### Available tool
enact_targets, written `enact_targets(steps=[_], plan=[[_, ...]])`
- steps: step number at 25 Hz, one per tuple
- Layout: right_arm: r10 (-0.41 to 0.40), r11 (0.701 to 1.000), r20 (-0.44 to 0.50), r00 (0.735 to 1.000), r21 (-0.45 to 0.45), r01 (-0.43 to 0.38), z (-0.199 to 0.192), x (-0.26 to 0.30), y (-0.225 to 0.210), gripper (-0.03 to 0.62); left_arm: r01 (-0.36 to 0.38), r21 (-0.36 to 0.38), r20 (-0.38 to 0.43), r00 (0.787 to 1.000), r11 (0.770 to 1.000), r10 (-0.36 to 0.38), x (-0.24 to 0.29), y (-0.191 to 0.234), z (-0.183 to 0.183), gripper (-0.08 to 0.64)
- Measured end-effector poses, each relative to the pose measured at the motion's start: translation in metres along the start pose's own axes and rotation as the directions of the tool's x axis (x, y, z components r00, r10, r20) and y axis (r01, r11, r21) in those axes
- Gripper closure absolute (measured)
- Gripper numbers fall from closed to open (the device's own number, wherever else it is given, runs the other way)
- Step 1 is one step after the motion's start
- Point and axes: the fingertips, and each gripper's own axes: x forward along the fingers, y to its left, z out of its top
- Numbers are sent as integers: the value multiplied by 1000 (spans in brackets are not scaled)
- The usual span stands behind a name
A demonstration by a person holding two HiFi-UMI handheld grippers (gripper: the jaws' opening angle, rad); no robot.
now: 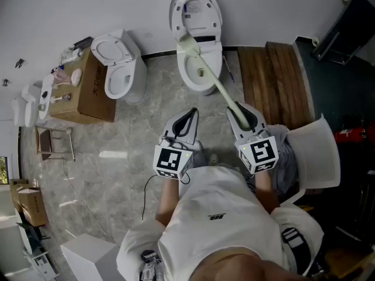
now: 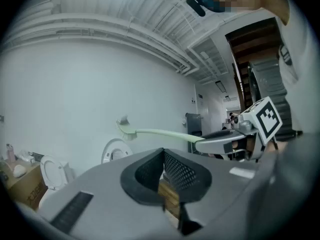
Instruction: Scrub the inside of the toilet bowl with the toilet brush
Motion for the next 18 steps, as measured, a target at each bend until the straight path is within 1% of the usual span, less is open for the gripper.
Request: enact_targets(steps=[3, 7, 12, 18], plan=[[-3, 1000, -1, 1000, 5, 3, 1, 5, 0, 500, 3, -2, 0, 1000, 1000, -3, 1, 4, -1, 551], [-8, 999, 0, 1000, 38, 8, -1, 8, 0, 499, -3, -9, -2, 1000, 1000, 3, 0, 10, -4, 551], [-11, 999, -18, 1000, 32, 12, -4, 23, -1, 499, -21, -25, -5, 1000, 999, 21, 5, 29, -8, 551], [-30, 999, -29, 999, 37, 32, -6, 46, -13, 499, -34, -23, -9, 999, 999, 34, 20, 54, -14, 551]])
